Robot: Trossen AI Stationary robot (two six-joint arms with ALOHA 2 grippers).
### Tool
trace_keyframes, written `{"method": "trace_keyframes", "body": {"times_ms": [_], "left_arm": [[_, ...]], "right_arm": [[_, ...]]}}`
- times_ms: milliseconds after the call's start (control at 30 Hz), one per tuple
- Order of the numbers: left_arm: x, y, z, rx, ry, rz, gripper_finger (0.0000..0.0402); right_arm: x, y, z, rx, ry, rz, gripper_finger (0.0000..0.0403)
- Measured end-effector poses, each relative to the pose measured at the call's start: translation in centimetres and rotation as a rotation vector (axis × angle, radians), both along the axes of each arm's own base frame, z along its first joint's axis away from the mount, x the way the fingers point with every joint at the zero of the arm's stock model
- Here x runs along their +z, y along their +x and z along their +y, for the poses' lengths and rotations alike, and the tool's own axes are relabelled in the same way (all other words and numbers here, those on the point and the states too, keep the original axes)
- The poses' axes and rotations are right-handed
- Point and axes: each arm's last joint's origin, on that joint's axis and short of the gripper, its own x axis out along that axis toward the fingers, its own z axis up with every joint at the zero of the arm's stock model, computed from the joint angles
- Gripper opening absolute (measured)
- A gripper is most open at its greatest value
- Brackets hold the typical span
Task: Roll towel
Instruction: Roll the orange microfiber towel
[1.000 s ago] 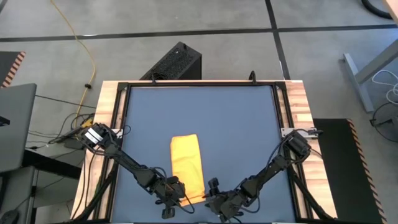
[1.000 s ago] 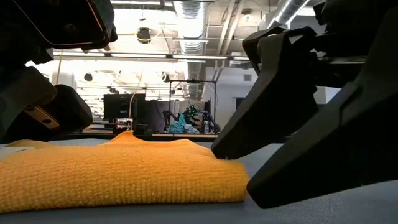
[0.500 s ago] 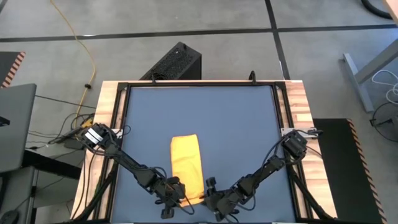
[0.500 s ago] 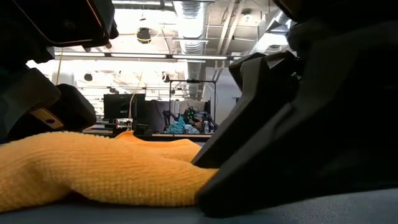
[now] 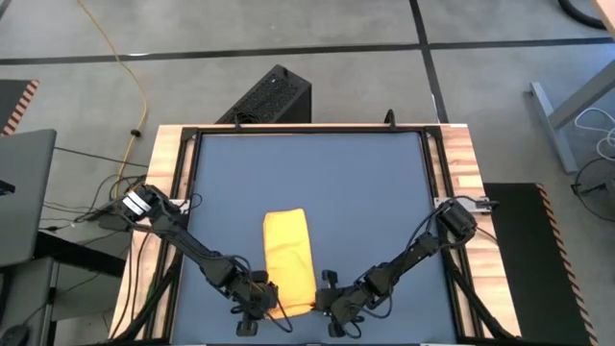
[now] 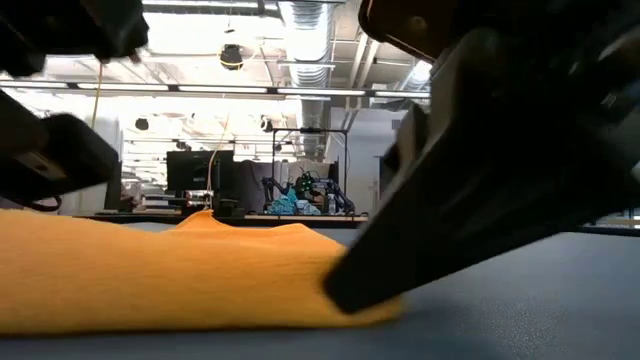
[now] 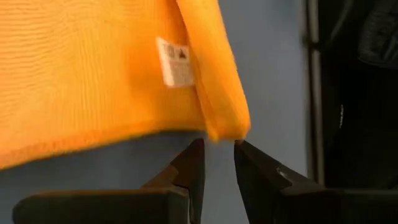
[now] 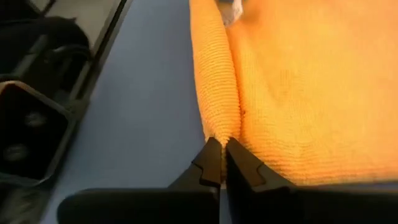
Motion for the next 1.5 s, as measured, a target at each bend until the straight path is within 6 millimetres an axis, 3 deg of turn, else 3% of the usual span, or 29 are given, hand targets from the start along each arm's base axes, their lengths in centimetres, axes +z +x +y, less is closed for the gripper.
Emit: {"method": "trace_keyframes", "body": {"times_ms": [167, 333, 600, 800, 900, 1067, 1200, 1333, 1500], "left_arm": [[0.9, -0.3, -0.2, -0.012, 0.018, -0.053, 0.0075], [1.3, -0.8, -1.1, -0.049, 0.126, -0.194, 0.0075], [2.6, -1.5, -3.7, -0.132, 0.272, -0.530, 0.0075], [2.9, -2.2, -4.6, -0.116, 0.366, -0.620, 0.0087], [2.1, -2.0, -4.9, -0.096, 0.391, -0.632, 0.0108], [-1.3, -1.4, -5.3, -0.098, 0.439, -0.584, 0.0157], [-2.3, -1.3, -5.2, -0.074, 0.438, -0.554, 0.0181], [-2.6, -1.2, -4.9, -0.025, 0.440, -0.525, 0.0183], [-2.9, -1.1, -4.1, 0.056, 0.452, -0.461, 0.0157]], "right_arm": [[1.5, -0.1, -0.6, -0.037, 0.203, 0.105, 0.0019], [1.7, 0.0, -0.9, -0.117, 0.307, 0.164, 0.0024], [1.7, 0.3, -1.3, -0.175, 0.350, 0.175, 0.0022], [1.8, 0.7, -1.9, -0.210, 0.361, 0.171, 0.0022], [1.8, 0.7, -1.9, -0.210, 0.362, 0.170, 0.0022], [1.8, 0.7, -2.0, -0.236, 0.369, 0.165, 0.0022], [1.8, 0.7, -2.0, -0.254, 0.378, 0.166, 0.0022], [1.8, 0.7, -2.0, -0.266, 0.391, 0.170, 0.0022], [1.8, 0.6, -1.8, -0.275, 0.406, 0.175, 0.0024]]}}
